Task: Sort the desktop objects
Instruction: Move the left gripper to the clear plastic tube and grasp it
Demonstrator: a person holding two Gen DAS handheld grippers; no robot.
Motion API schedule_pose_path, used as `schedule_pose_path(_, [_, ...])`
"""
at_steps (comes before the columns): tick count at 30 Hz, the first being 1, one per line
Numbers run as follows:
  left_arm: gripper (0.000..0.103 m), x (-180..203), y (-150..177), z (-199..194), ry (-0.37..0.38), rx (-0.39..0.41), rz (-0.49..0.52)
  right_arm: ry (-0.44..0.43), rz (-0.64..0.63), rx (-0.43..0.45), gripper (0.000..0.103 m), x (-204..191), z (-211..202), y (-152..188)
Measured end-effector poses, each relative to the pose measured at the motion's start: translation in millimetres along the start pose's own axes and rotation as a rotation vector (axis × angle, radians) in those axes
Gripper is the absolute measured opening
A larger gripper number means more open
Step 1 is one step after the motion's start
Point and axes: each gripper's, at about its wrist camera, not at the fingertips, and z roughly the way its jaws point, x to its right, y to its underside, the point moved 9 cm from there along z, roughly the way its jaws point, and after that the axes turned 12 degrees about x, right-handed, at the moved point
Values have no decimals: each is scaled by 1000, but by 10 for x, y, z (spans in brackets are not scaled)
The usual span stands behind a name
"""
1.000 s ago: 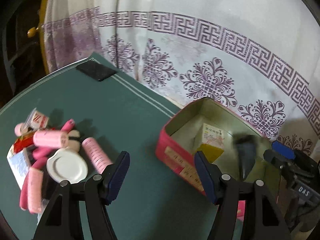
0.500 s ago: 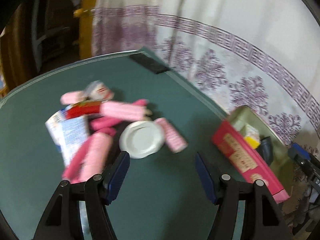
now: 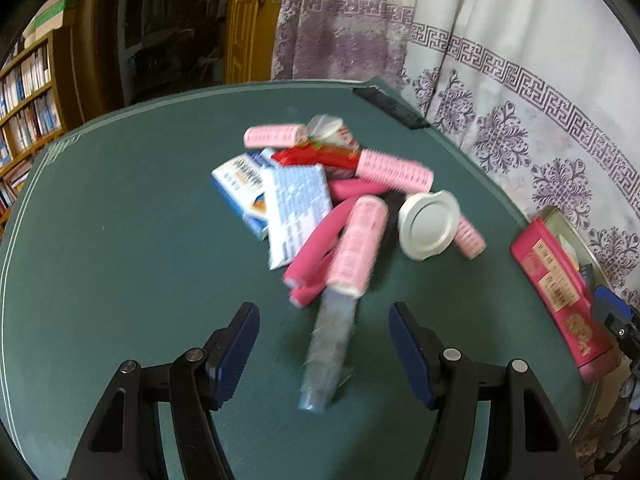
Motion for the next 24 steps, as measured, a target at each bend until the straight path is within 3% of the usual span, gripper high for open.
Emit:
schedule_pose_path(14, [68, 50, 275, 159, -8, -42, 85, -47, -6, -76, 67, -267, 189, 224])
schedule_pose_path(20, [53, -4, 294, 209, -49, -34, 106, -56, -7, -95, 67, -310, 256, 245])
schedule_pose_path(24, [36, -21, 292, 198, -72, -14, 135, -65, -24, -100, 67, -377, 331, 226])
